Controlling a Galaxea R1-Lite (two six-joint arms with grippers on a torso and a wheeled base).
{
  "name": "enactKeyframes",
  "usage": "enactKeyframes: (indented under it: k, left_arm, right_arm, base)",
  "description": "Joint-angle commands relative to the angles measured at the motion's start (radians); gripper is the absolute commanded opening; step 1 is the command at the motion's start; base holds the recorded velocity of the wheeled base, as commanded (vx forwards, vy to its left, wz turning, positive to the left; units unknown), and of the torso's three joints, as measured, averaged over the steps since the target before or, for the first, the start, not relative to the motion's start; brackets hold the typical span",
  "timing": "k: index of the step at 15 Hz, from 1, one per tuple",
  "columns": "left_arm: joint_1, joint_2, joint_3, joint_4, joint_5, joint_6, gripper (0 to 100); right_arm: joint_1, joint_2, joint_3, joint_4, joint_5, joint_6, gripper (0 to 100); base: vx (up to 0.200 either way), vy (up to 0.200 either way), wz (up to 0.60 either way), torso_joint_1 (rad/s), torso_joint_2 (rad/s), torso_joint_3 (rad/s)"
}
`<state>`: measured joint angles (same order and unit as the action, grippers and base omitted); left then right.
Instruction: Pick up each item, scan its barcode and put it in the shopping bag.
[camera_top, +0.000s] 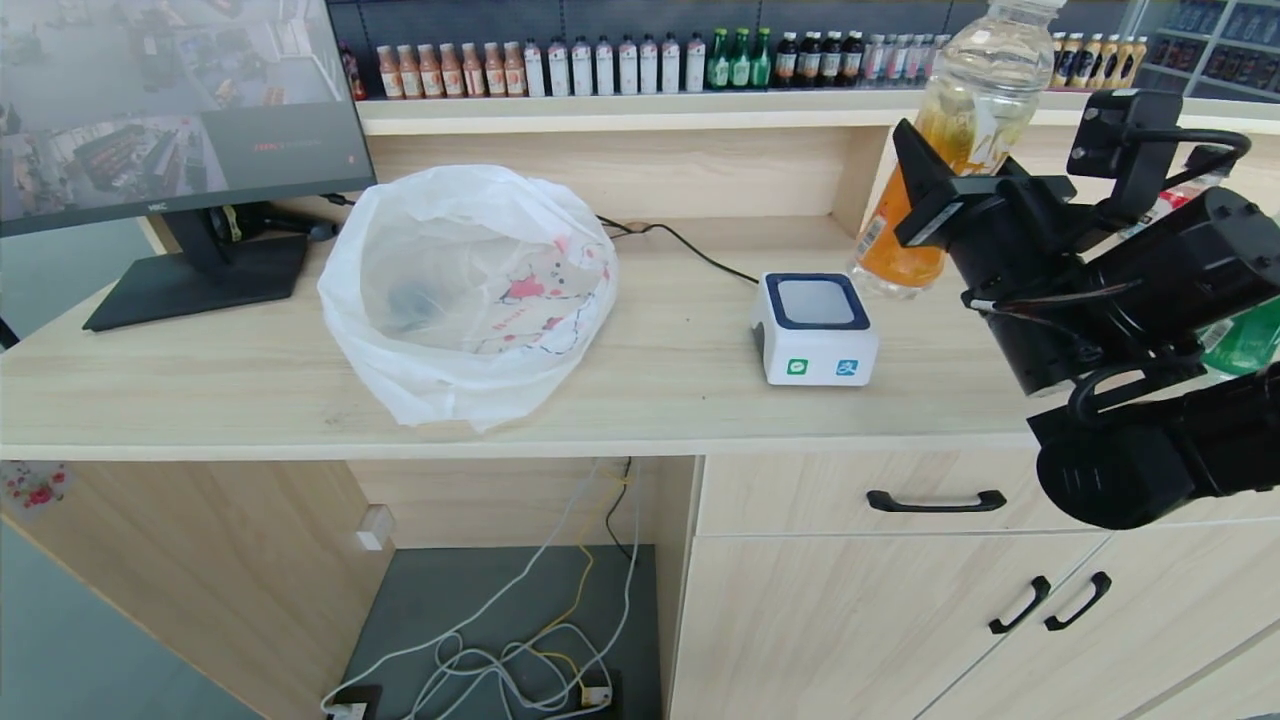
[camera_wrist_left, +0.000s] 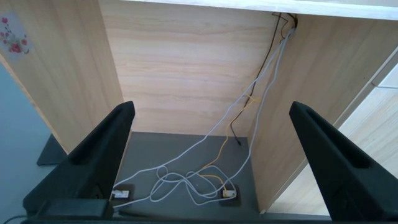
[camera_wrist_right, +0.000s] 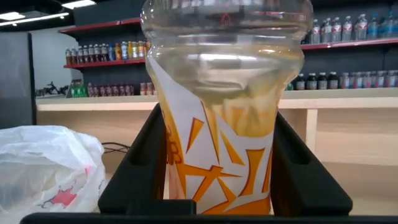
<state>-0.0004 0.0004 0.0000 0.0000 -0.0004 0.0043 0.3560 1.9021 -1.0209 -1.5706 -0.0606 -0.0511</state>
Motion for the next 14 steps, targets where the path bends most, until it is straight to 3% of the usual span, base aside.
enactKeyframes:
  k: [1,3,14]
  left_arm:
    - [0.0,0.0,0.0,0.0,0.0,0.0,100]
    - [0.0,0.0,0.0,0.0,-0.001,-0.003,100]
    - [-0.001,0.0,0.0,0.0,0.0,-0.003,100]
  right_arm:
    - [0.001,0.017,-0.021,0.0,0.002,-0.001,0]
    - [0.001,0.028,-0.042,0.0,0.002,0.002,0]
    - [-0.002,0.04,-0.048,0.0,0.001,0.005,0]
  base:
    - [0.0,0.0,0.0,0.0,0.0,0.0]
    - [0.0,0.0,0.0,0.0,0.0,0.0]
    - [0.0,0.2,0.0,0.002,0.0,0.002]
